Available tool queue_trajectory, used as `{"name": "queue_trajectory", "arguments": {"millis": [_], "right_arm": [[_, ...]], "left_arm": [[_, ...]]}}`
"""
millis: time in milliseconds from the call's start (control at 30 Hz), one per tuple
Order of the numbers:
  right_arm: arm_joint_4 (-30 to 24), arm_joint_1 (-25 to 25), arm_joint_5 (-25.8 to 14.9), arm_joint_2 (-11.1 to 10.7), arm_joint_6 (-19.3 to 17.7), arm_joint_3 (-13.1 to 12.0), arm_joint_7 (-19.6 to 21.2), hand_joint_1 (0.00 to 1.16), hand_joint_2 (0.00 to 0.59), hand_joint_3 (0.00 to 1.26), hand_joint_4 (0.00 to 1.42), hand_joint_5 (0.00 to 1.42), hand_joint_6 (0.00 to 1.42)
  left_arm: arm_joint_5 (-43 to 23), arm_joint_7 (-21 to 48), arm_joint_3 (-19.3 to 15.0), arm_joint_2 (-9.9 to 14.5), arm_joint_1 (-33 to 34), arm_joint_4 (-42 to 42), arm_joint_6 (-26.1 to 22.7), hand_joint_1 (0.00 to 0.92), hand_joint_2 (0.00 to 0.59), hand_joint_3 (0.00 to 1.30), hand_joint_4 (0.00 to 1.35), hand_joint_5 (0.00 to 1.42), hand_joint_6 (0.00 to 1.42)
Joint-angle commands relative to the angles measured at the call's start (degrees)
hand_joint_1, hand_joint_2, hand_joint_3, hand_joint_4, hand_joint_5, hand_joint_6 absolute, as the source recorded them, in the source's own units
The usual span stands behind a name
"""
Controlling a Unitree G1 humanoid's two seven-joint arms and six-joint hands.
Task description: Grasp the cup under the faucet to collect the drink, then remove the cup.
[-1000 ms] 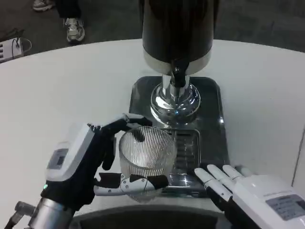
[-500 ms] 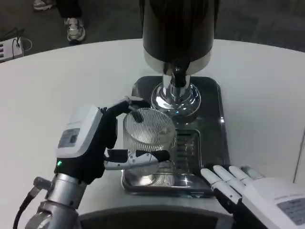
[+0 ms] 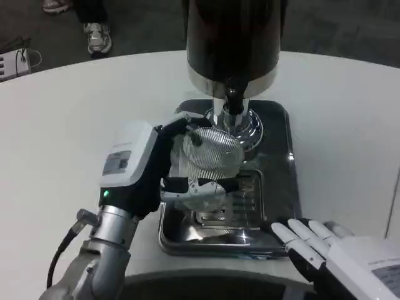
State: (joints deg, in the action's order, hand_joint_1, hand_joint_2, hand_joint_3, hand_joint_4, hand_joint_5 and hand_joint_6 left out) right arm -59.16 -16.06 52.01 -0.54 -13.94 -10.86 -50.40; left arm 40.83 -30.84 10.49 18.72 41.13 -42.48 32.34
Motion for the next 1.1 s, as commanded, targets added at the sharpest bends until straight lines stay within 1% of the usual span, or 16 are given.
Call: {"name": "queue_trajectory", "arguments": {"millis": [33,233,367,600,700,833,900,933,967,1033,1100], "right_arm": [[-0.8,-0.5,-1.0,0.3,-1.2,-0.9,-1.0,0.56,0.402,0.03,0.0,0.0,0.0],[-0.8,-0.6,-1.9,0.5,-1.6,-2.2,-1.5,0.56,0.403,0.03,0.0,0.0,0.0],[-0.8,-0.8,-2.7,0.3,-1.7,-3.1,-1.7,0.56,0.403,0.03,0.0,0.0,0.0],[-0.8,-1.0,-4.1,-0.1,-1.0,-4.1,-1.7,0.56,0.403,0.03,0.0,0.0,0.0],[-0.8,-1.0,-4.6,-0.4,-0.6,-4.3,-1.8,0.56,0.403,0.03,0.0,0.0,0.0],[-0.8,-0.7,-5.0,-0.9,0.6,-4.3,-2.0,0.55,0.404,0.03,0.0,0.0,0.0],[-0.8,-0.6,-5.1,-1.1,1.2,-4.2,-2.0,0.55,0.404,0.04,0.0,0.0,0.0],[-0.8,-0.6,-5.2,-1.3,1.5,-4.1,-1.9,0.55,0.404,0.04,0.0,0.0,0.0],[-0.8,-0.6,-5.3,-1.4,1.7,-4.1,-1.8,0.55,0.404,0.04,0.0,0.0,0.0],[-0.8,-0.7,-5.7,-1.9,2.4,-4.1,-1.5,0.55,0.404,0.04,0.0,0.0,0.0],[-0.8,-0.7,-6.1,-2.4,3.0,-4.1,-1.3,0.55,0.404,0.05,0.0,0.0,0.0]], "left_arm": [[0.0,-3.6,1.8,-1.0,2.9,-3.6,0.2,0.604,0.0,0.95,1.09,1.3,1.42],[-0.4,-5.7,3.7,-1.9,4.7,-7.0,0.9,0.604,0.0,0.94,1.09,1.29,1.42],[-0.5,-6.1,5.0,-2.2,5.2,-7.9,1.6,0.597,0.0,0.93,1.05,1.28,1.42],[-1.3,-4.4,6.5,-2.3,5.7,-9.7,2.5,0.578,0.0,0.82,0.98,1.22,1.42],[-1.3,-3.9,7.2,-2.2,6.1,-9.8,1.9,0.555,0.0,0.76,0.89,1.16,1.41],[-1.2,-2.8,8.0,-2.1,6.5,-9.3,0.2,0.461,0.0,0.64,0.72,1.03,1.37],[-1.3,-2.3,8.2,-2.1,6.6,-9.2,-0.5,0.407,0.012,0.61,0.67,1.0,1.36],[-1.4,-2.0,8.4,-2.1,6.6,-9.1,-0.9,0.383,0.018,0.6,0.65,0.99,1.34],[-1.4,-1.8,8.5,-2.0,6.6,-8.9,-1.2,0.339,0.035,0.57,0.61,0.97,1.3],[-1.4,-1.6,8.8,-2.0,6.6,-8.6,-1.6,0.273,0.039,0.54,0.56,0.89,1.25],[-1.6,-1.3,9.0,-1.9,6.7,-8.3,-1.8,0.246,0.037,0.51,0.51,0.83,1.2]]}}
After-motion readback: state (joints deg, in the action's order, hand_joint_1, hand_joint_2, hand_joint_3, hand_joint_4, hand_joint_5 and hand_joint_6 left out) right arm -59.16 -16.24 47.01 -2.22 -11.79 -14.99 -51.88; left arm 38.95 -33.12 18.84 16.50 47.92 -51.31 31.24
